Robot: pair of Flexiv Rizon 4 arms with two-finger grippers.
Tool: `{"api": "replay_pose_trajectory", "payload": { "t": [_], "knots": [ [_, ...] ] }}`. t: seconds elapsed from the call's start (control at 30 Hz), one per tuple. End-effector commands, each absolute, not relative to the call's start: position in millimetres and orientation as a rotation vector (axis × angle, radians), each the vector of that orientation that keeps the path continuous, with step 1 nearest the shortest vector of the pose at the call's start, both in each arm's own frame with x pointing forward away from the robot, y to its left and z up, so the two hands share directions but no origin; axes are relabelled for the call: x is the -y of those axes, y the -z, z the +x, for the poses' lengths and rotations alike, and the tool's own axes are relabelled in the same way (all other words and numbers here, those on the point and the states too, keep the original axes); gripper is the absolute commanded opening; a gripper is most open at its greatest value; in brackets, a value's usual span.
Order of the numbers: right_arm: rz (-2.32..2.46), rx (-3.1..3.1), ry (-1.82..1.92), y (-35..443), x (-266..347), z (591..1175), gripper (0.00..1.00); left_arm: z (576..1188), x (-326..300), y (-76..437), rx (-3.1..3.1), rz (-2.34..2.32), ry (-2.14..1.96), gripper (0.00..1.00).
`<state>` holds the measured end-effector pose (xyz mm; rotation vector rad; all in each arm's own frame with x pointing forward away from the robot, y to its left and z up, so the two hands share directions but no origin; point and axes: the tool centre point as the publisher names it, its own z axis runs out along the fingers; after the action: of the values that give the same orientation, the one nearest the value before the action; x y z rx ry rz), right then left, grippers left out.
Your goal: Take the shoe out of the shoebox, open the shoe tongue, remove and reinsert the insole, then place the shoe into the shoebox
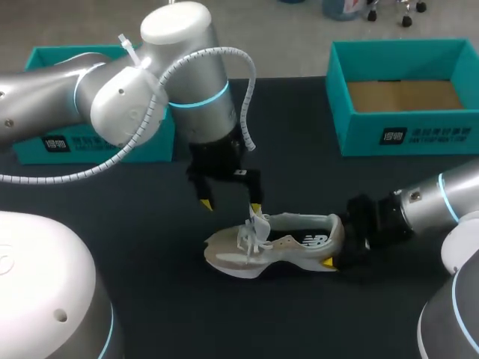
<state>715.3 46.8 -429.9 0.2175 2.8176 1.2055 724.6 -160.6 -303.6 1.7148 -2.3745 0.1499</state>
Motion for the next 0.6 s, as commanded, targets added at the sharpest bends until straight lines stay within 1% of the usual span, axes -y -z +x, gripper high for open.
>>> {"api": "replay_pose_trajectory", "payload": {
  "t": [0.03,0.17,0.37,0.43,0.6],
  "knots": [
    [0.218,-2.816,-1.205,432,-48,716,0.00,729,159,292,2.401,1.671,-0.180,1.00],
    [0.218,-2.816,-1.205,432,-48,716,0.00,740,162,281,2.447,1.577,-0.240,1.00],
    [0.218,-2.816,-1.205,432,-48,716,0.00,757,164,264,2.609,1.285,-0.274,1.00],
    [0.218,-2.816,-1.205,432,-48,716,0.00,761,168,259,2.699,1.094,-0.231,1.00],
    [0.218,-2.816,-1.205,432,-48,716,0.00,757,180,249,2.885,0.229,0.066,1.00]
  ]
}}
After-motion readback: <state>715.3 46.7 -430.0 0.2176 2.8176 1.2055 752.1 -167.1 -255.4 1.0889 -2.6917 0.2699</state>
